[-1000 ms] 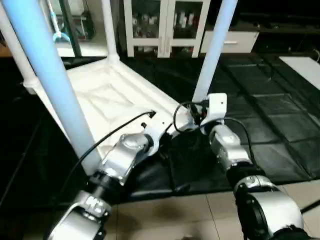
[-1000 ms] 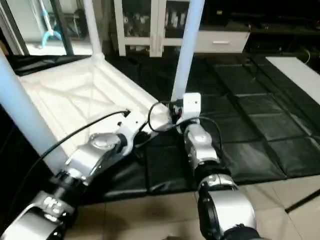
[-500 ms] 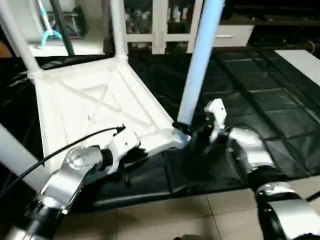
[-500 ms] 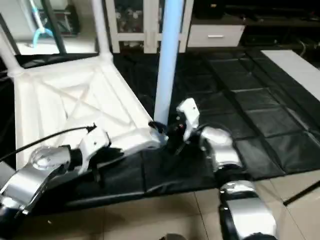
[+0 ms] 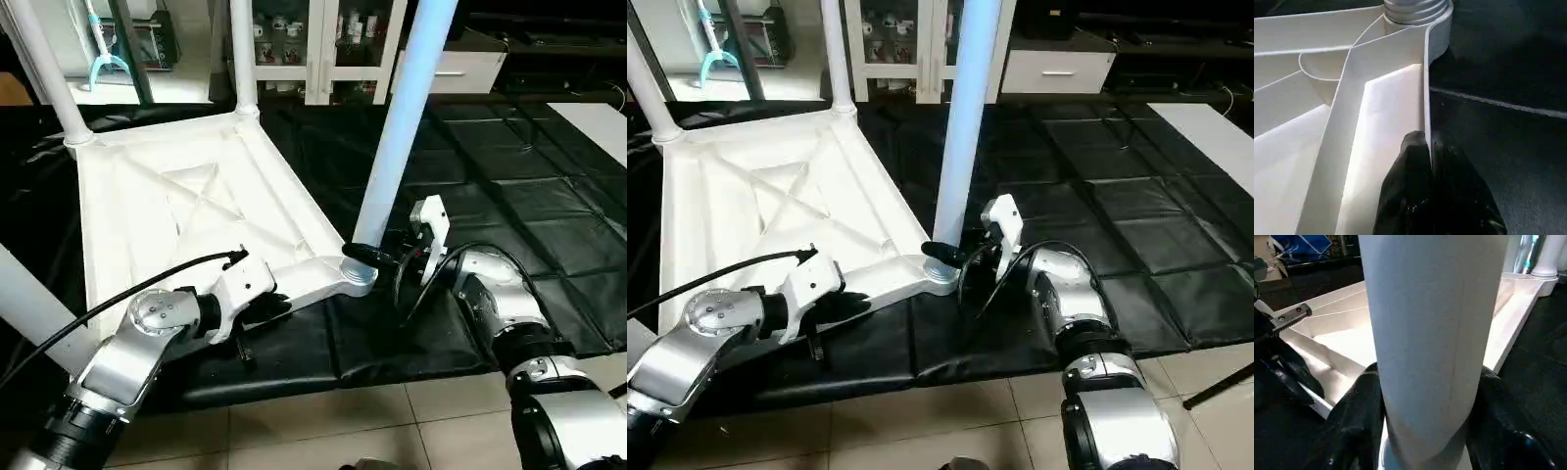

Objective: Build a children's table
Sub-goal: Rotate leg to tighten

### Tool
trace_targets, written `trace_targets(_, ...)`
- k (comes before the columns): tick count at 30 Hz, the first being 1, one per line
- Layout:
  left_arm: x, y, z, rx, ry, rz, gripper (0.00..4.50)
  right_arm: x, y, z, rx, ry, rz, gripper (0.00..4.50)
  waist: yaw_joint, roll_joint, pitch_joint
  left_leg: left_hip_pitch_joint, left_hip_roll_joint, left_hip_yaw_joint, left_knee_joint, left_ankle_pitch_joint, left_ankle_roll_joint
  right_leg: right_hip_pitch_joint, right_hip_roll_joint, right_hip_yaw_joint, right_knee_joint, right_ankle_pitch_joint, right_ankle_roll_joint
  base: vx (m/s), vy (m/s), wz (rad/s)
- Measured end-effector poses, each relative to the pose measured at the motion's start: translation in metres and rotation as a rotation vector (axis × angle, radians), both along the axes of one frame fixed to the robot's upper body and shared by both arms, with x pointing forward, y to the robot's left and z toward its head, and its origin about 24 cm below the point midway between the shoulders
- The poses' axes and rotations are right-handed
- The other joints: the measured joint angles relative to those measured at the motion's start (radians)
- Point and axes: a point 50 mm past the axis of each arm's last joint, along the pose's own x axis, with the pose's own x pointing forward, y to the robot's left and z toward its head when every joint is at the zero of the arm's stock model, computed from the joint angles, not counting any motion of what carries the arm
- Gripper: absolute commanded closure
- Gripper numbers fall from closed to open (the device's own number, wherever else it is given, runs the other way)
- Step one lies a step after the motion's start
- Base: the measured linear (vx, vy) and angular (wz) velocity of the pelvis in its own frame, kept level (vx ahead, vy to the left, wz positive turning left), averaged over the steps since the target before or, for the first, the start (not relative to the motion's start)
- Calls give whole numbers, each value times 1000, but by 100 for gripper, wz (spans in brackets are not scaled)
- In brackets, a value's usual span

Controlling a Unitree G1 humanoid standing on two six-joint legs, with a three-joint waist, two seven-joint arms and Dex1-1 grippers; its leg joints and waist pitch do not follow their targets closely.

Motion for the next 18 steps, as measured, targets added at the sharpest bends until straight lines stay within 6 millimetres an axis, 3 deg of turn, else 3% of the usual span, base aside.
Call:
trace_targets(7,15,-16,-2,-6,8,96,450,10,13,-5,-5,4,-274,261,-4,1,-1,2,0,-1,0,0,0,2,0,0,1,0,1,0,0,0)
trace_targets(11,40,-56,-5,-38,53,233,450,25,21,-7,-19,47,-650,262,6,4,-3,5,-2,-1,3,0,-1,3,0,1,0,-1,2,0,0,0)
trace_targets(14,49,-81,-7,-53,86,273,450,30,28,-8,-46,73,-808,262,14,7,-6,6,-2,-1,3,0,0,7,-1,2,-1,-2,3,0,0,0)
trace_targets(18,53,-88,-8,-45,100,272,450,31,28,-9,-35,98,-864,263,18,8,-7,12,-2,-3,0,0,0,19,-1,-1,-8,-2,5,0,0,0)
